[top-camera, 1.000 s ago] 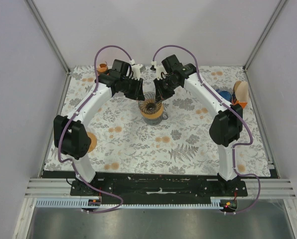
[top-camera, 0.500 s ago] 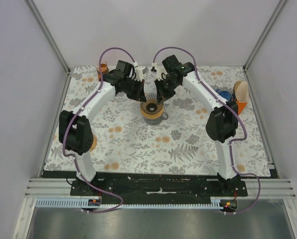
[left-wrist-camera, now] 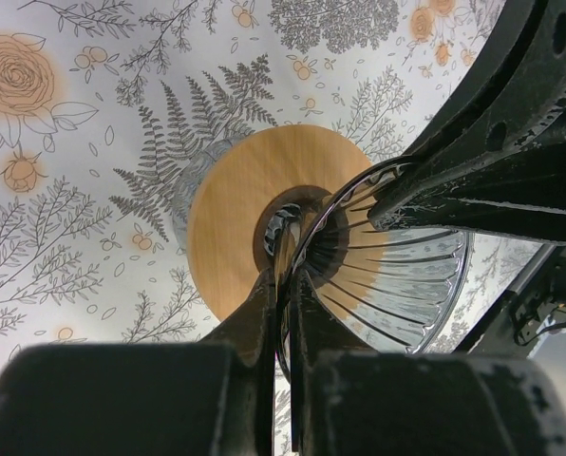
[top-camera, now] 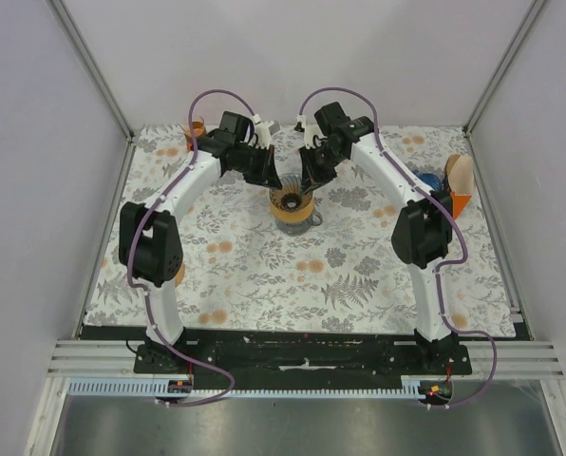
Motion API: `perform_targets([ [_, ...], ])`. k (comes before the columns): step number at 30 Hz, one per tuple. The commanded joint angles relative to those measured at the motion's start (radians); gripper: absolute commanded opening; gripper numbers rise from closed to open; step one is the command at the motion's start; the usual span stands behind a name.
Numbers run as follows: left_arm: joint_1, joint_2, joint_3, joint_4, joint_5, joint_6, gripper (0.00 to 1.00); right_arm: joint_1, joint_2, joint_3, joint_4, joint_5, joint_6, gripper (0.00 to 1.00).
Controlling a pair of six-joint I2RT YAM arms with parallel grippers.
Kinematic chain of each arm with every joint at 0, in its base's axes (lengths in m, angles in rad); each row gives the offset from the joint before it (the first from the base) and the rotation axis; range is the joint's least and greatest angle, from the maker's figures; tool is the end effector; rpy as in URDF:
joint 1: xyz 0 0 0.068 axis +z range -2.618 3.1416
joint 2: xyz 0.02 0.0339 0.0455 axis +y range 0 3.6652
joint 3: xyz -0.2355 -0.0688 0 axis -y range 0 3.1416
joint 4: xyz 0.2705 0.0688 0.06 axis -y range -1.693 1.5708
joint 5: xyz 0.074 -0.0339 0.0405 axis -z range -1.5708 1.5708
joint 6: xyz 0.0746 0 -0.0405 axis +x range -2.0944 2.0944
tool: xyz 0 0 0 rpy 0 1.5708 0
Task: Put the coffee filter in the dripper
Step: Place the coffee dripper in the dripper holder.
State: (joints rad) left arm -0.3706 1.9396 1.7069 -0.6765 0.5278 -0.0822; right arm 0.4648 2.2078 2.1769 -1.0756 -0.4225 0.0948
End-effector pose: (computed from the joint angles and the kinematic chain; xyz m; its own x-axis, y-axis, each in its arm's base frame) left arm 0.4217 -0.2042 0.2199 -0.7823 0.2279 -0.5797 0.5389 0.7143 -0.4465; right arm 0.4296 0.2496 0.2274 -0.8499 -0.3296 -0.4111 -0.4947 0.7676 0.4074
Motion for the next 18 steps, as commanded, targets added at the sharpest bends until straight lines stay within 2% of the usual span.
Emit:
perform_targets([
  [1, -0.011, 0.166, -0.033, -0.092, -0.092, -0.041, 0.02, 0.015, 0.087, -0.032, 0.062, 0.024, 0.023, 0.0],
  [7, -0.011, 0.211, -0.073, -0.091, -0.132, -0.027, 0.02, 0.015, 0.095, -0.054, 0.069, 0.086, 0.026, 0.0],
  [11, -0.014, 0.199, -0.182, -0.006, -0.218, -0.018, 0.02, 0.021, 0.07, -0.167, 0.166, 0.123, 0.049, 0.0],
  [18, -0.03, 0.133, -0.26, 0.081, -0.268, 0.022, 0.02, 0.034, -0.016, -0.334, 0.301, 0.211, 0.057, 0.0],
])
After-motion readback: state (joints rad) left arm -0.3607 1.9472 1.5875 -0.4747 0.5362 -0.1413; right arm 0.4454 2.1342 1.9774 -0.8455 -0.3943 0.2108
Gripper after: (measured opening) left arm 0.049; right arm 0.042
